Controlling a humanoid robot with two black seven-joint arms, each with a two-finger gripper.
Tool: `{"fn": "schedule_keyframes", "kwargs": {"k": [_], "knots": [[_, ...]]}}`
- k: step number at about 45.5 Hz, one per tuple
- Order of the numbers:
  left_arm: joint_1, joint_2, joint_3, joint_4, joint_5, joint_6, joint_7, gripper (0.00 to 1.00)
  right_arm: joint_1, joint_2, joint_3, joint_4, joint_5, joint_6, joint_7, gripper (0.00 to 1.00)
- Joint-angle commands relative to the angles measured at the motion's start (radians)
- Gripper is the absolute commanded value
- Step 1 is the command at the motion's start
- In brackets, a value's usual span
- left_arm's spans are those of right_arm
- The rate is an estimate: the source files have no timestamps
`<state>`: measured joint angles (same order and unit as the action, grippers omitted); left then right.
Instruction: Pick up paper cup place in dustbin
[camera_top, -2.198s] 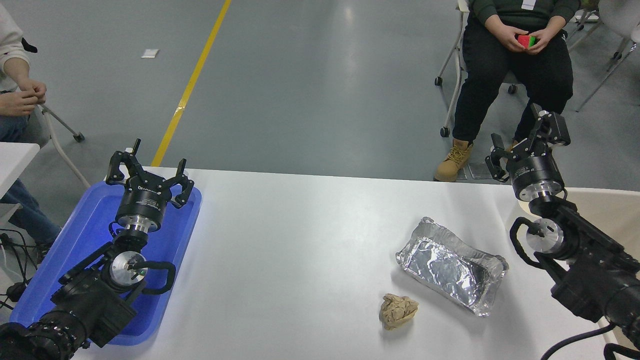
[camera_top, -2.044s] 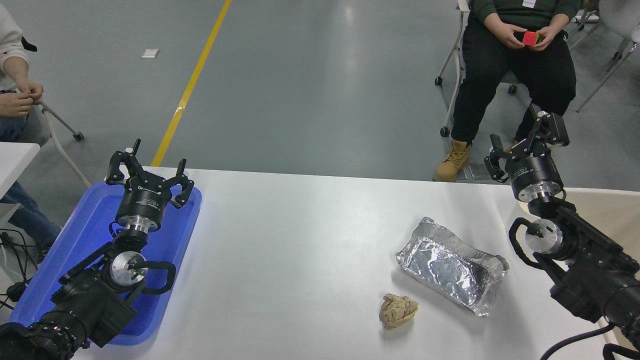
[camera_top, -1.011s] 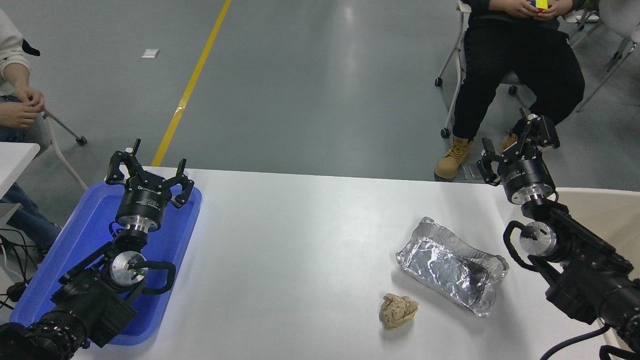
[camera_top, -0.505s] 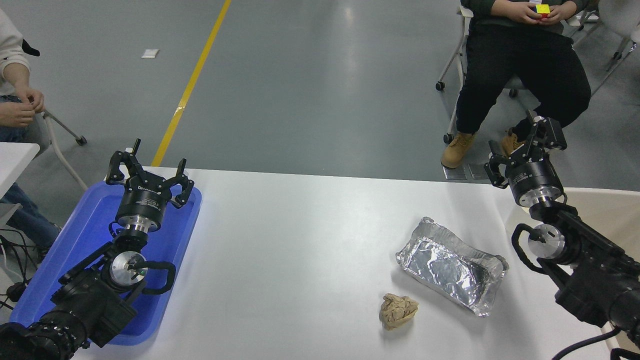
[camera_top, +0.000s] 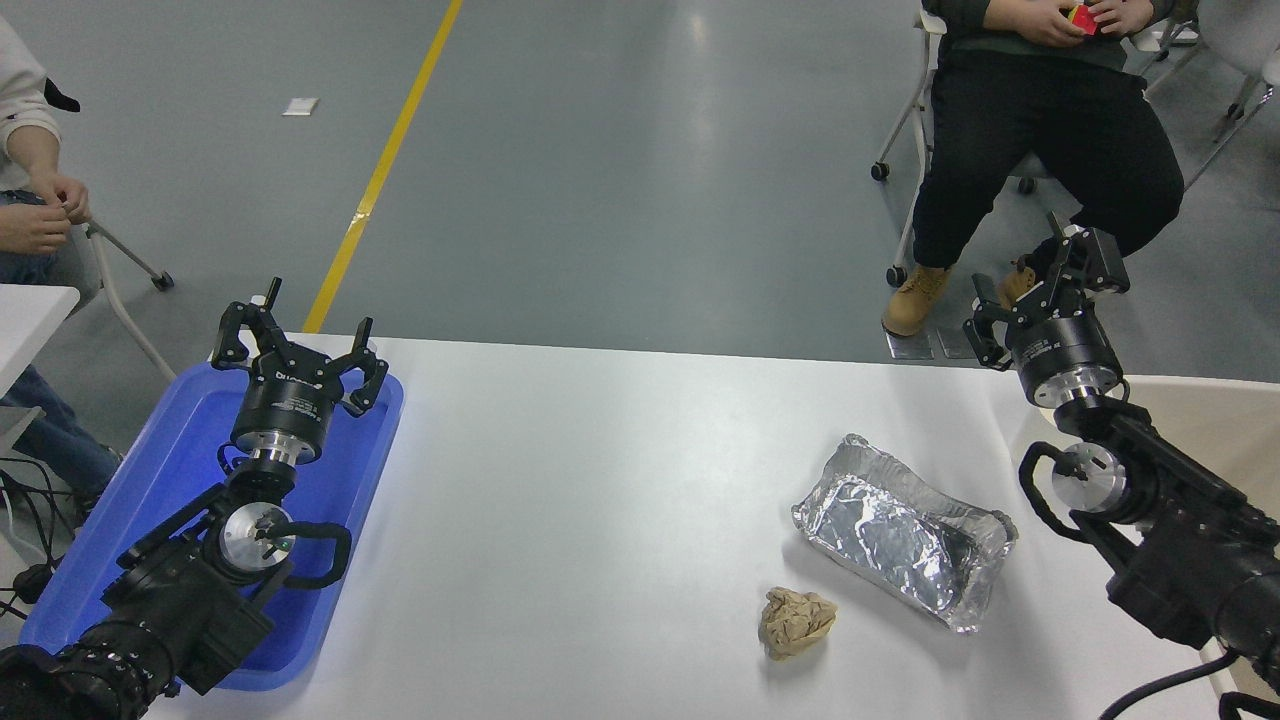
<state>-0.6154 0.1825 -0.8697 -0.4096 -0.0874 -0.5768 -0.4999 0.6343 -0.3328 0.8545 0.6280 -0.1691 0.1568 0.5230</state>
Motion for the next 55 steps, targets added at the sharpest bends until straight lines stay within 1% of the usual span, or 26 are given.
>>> {"fn": "schedule_keyframes", "kwargs": {"k": [1, 9, 18, 24, 29, 33, 39, 42, 45, 50, 55], "knots": [[0.0, 0.0, 0.0, 0.0, 0.0, 0.0, 0.0, 1.0, 0.001, -0.037, -0.008, -0.005, -0.001, 0.0, -0.001, 1.0], [0.0, 0.0, 0.0, 0.0, 0.0, 0.0, 0.0, 1.0, 0.044, -0.129, -0.123, -0.004, -0.001, 0.0, -0.001, 1.0], [0.0, 0.0, 0.0, 0.0, 0.0, 0.0, 0.0, 1.0, 0.137, -0.262, -0.346, 0.002, 0.0, 0.0, -0.005, 1.0], [0.0, 0.0, 0.0, 0.0, 0.0, 0.0, 0.0, 1.0, 0.235, -0.35, -0.579, 0.003, -0.012, 0.003, -0.012, 1.0], [0.0, 0.0, 0.0, 0.0, 0.0, 0.0, 0.0, 1.0, 0.349, -0.393, -0.834, 0.002, -0.018, 0.004, -0.015, 1.0], [-0.001, 0.0, 0.0, 0.0, 0.0, 0.0, 0.0, 1.0, 0.444, -0.419, -1.03, -0.002, -0.018, 0.012, -0.034, 1.0], [0.0, 0.0, 0.0, 0.0, 0.0, 0.0, 0.0, 1.0, 0.599, -0.423, -1.331, -0.004, -0.059, 0.038, -0.087, 1.0], [-0.001, 0.0, 0.0, 0.0, 0.0, 0.0, 0.0, 1.0, 0.685, -0.417, -1.488, -0.002, -0.09, 0.075, -0.113, 1.0], [-0.001, 0.0, 0.0, 0.0, 0.0, -0.001, 0.0, 1.0, 0.766, -0.408, -1.642, -0.002, -0.099, 0.125, -0.129, 1.0], [-0.001, 0.0, 0.0, 0.0, 0.0, -0.001, 0.0, 1.0, 0.884, -0.373, -1.874, -0.002, -0.099, 0.222, -0.13, 1.0], [-0.001, 0.0, 0.0, 0.0, 0.0, 0.0, 0.0, 1.0, 0.97, -0.333, -2.045, 0.002, -0.101, 0.279, -0.13, 1.0]]}}
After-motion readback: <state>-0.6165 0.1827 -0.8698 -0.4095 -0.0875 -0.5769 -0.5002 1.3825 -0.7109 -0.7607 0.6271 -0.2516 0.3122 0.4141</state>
